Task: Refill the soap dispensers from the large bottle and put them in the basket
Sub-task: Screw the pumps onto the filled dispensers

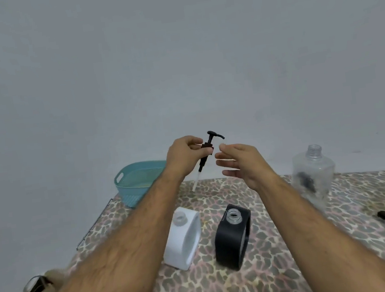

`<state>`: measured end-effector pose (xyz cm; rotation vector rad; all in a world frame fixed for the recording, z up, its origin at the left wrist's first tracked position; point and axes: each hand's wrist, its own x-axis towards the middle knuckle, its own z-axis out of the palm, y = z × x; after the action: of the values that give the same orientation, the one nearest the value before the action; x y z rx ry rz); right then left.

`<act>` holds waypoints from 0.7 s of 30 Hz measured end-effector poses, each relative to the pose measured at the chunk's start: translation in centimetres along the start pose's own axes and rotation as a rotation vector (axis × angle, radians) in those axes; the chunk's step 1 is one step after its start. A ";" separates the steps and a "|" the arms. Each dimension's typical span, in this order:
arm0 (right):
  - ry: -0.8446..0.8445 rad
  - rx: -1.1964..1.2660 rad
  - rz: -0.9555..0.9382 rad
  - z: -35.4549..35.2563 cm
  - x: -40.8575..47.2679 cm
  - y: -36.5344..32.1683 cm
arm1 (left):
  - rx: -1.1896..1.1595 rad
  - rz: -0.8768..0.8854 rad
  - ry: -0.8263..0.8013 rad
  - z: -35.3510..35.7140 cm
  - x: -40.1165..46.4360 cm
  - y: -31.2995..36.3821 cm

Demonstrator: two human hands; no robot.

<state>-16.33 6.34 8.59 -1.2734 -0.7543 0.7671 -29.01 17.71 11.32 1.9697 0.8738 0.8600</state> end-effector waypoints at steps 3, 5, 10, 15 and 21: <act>-0.044 -0.053 -0.042 2.6 -1.5 -1.7 | -0.001 0.062 0.070 -2.3 -2.6 1.1; -0.062 -0.083 -0.071 5.0 -2.8 -2.6 | 0.004 0.091 0.117 -4.2 -4.4 1.5; -0.088 -0.086 -0.125 9.2 -5.3 -3.6 | 0.032 0.152 0.229 -7.9 -7.5 1.4; -0.133 -0.151 -0.149 12.2 -7.0 -3.4 | 0.092 0.179 0.272 -10.1 -10.1 0.1; -0.099 -0.175 -0.202 14.9 -8.0 -2.9 | 0.046 0.139 0.235 -12.5 -12.5 -3.3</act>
<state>-32.93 7.26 12.93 -1.2987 -1.0320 0.6138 -46.54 13.94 10.94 2.0148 0.9040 1.1801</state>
